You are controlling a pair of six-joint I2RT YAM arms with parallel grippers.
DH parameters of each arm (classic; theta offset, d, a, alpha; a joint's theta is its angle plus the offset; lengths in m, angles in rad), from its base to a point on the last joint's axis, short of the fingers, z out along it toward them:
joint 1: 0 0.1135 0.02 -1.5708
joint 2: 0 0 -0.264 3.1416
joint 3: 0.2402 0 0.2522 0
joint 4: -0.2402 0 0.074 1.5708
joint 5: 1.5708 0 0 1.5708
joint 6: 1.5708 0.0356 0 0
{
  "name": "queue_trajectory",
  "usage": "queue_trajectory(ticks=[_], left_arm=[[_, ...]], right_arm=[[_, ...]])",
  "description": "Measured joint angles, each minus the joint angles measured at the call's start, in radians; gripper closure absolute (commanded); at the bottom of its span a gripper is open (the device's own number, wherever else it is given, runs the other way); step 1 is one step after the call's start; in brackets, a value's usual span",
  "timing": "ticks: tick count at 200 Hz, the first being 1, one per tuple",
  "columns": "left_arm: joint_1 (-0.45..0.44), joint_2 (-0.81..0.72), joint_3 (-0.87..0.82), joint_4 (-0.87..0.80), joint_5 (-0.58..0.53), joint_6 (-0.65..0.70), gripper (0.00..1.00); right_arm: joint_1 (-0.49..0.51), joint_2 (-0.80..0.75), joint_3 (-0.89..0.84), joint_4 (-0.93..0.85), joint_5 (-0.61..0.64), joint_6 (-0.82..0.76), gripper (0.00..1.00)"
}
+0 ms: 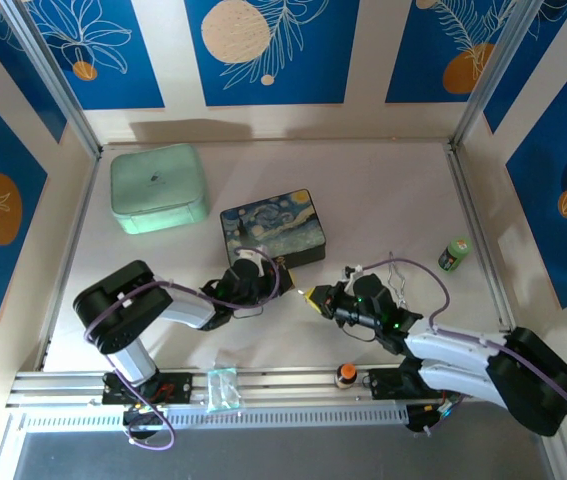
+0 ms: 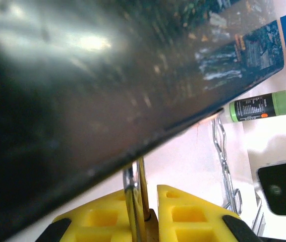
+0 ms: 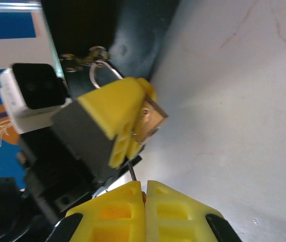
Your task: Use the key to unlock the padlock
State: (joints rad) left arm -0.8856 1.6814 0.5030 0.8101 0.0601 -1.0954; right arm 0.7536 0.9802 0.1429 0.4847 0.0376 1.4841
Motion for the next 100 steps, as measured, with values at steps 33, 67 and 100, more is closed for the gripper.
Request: queue_trajectory(ticks=[33, 67, 100], left_arm=[[0.000, -0.005, 0.027, -0.080, 0.005, 0.023, 0.94], [0.000, -0.040, 0.035, -0.197, 0.008, 0.058, 0.87], [0.004, -0.053, 0.032, -0.222, 0.011, 0.064, 0.83]], right_arm=[[-0.048, -0.016, 0.008, -0.069, -0.023, -0.034, 1.00], [-0.049, 0.064, 0.034, -0.069, -0.051, -0.056, 1.00], [-0.033, 0.147, 0.061, -0.026, -0.072, -0.071, 1.00]])
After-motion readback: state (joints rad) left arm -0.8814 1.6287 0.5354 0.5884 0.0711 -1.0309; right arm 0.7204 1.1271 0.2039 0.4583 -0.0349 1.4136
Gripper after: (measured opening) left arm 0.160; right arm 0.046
